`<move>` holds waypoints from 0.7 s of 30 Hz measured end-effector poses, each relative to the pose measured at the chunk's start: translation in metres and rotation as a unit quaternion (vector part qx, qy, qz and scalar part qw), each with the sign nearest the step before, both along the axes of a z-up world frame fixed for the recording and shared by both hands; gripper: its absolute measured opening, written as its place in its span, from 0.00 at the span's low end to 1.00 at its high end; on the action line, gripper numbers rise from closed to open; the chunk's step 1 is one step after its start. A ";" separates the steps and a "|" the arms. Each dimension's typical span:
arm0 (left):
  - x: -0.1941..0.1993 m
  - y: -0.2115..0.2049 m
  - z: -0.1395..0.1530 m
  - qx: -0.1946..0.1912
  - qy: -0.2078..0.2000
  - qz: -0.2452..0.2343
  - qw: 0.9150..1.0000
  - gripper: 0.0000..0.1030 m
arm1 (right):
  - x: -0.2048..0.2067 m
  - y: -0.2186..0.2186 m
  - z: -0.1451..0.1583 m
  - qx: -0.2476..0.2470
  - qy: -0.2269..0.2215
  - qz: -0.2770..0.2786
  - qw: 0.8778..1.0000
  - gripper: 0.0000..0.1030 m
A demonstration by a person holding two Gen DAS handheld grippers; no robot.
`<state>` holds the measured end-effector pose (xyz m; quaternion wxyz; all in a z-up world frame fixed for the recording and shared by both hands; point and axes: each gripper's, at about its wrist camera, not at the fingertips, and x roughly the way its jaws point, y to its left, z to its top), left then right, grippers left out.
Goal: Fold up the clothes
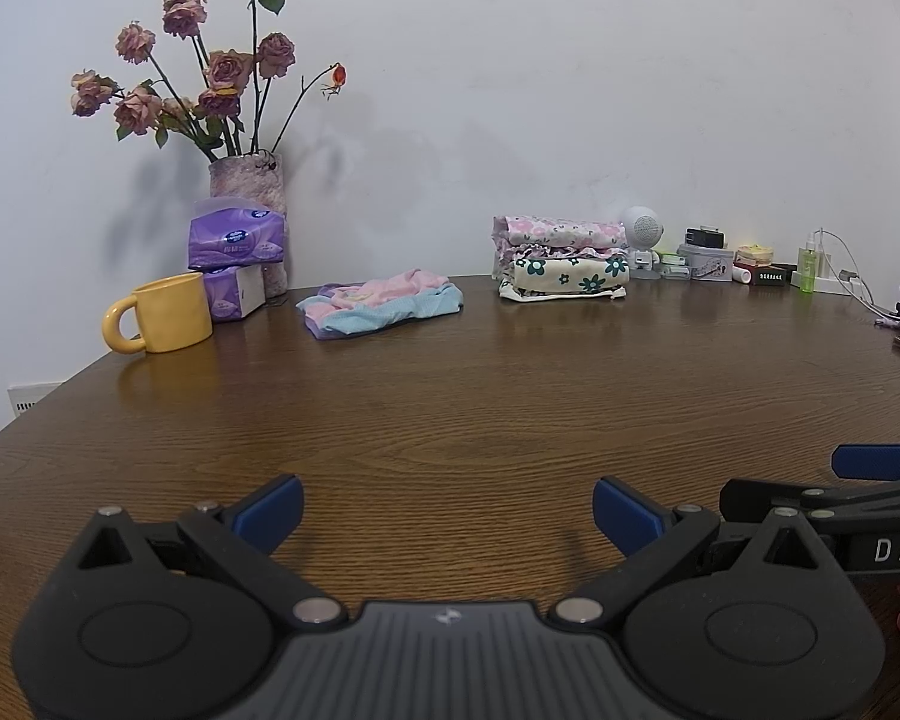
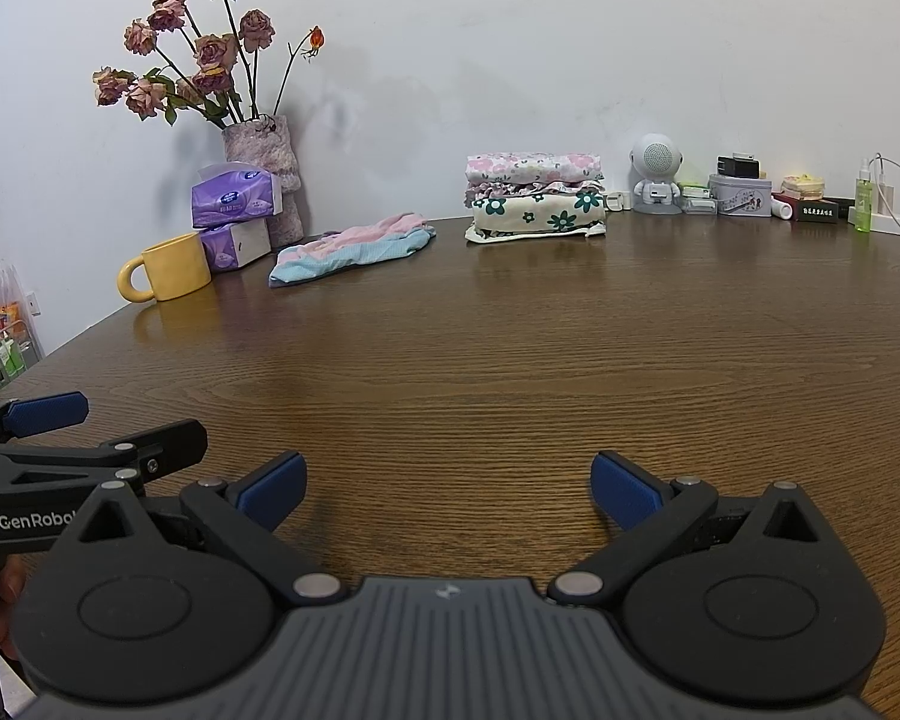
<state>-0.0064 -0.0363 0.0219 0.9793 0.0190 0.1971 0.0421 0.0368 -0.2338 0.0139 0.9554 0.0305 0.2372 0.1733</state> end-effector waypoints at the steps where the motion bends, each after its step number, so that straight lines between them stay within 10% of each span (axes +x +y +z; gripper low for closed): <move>1: 0.000 0.000 0.000 0.000 0.000 0.000 1.000 1.00 | 0.000 0.000 0.000 0.000 0.000 0.000 1.000 1.00; 21: 0.001 0.002 0.000 0.000 -0.001 0.000 1.000 1.00 | -0.001 0.000 0.000 0.000 -0.001 -0.001 1.000 1.00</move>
